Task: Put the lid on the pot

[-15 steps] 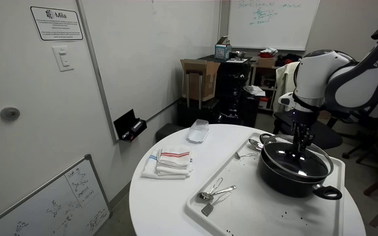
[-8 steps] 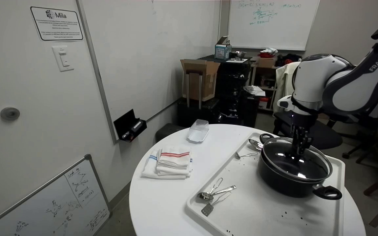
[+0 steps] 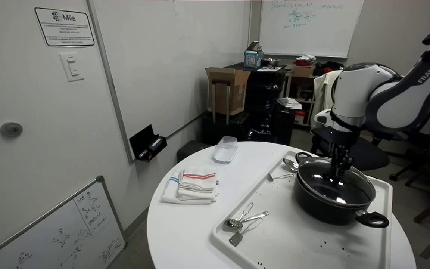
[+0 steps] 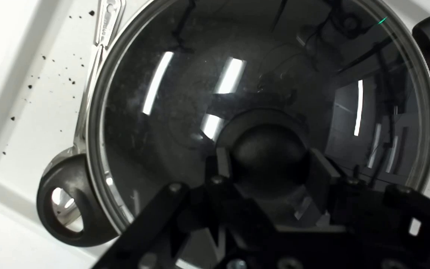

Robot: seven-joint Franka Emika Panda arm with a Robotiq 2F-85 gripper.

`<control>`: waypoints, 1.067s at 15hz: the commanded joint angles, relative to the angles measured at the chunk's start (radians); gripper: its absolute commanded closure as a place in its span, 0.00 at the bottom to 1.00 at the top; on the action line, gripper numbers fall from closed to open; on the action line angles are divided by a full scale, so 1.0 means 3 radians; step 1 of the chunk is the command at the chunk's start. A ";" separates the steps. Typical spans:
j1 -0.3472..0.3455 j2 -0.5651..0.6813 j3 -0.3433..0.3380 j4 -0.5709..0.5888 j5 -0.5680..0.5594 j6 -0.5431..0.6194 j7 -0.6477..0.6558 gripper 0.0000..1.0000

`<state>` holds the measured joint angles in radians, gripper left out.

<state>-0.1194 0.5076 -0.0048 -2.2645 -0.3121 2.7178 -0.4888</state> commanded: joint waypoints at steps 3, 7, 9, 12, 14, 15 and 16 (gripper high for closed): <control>0.0004 0.0014 -0.0006 0.0032 -0.0002 0.0077 0.0050 0.75; 0.0001 0.0037 -0.0004 0.0024 -0.0003 0.0102 0.0049 0.75; -0.0003 0.0050 -0.0002 0.0024 -0.0003 0.0124 0.0046 0.75; -0.0002 0.0067 -0.0005 0.0027 -0.0007 0.0142 0.0044 0.75; -0.0002 0.0077 -0.0004 0.0034 -0.0005 0.0138 0.0044 0.75; -0.0003 0.0078 -0.0001 0.0038 -0.0002 0.0125 0.0040 0.75; -0.0006 0.0078 0.0003 0.0041 0.0002 0.0115 0.0036 0.75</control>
<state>-0.1193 0.5308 -0.0048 -2.2620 -0.3121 2.7449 -0.4887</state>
